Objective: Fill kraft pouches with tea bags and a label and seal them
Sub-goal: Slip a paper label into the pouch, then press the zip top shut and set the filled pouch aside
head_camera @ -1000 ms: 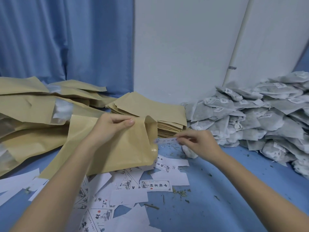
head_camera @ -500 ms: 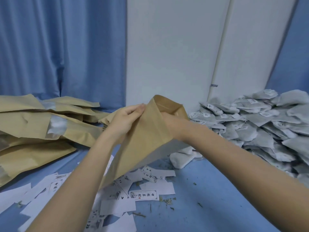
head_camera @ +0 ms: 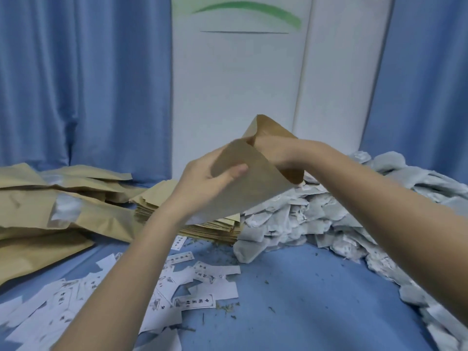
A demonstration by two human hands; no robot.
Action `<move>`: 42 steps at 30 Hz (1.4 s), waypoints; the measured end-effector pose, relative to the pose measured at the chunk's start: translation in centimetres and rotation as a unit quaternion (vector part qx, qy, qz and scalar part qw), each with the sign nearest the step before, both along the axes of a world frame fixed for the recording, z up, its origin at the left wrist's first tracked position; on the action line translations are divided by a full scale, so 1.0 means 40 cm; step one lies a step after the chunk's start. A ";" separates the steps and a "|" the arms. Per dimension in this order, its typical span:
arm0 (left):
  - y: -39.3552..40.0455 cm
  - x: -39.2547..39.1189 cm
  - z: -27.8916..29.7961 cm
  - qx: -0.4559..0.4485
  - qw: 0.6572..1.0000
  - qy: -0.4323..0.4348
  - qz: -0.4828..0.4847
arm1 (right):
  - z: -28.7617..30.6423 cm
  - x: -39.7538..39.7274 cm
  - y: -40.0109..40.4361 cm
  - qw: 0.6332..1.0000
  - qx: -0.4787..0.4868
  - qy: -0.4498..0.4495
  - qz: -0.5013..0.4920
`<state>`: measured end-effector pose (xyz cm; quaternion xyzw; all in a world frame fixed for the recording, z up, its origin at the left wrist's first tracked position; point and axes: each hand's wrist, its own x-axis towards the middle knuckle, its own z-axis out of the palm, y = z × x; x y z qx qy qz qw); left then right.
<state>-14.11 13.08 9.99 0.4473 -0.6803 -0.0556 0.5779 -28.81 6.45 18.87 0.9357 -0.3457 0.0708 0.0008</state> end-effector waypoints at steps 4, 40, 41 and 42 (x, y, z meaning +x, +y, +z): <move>-0.017 -0.009 -0.010 0.000 0.991 0.131 -0.012 | 0.022 -0.084 0.023 0.993 0.003 -0.113 0.023; -0.121 -0.071 -0.100 0.186 0.878 0.414 -0.152 | -0.033 -0.221 -0.182 0.991 -0.033 -0.131 0.013; -0.126 -0.075 -0.100 0.190 0.879 0.412 -0.149 | -0.037 -0.223 -0.191 0.990 -0.043 -0.134 0.014; -0.134 -0.078 -0.102 0.196 0.879 0.409 -0.148 | -0.040 -0.225 -0.199 0.989 -0.053 -0.134 0.017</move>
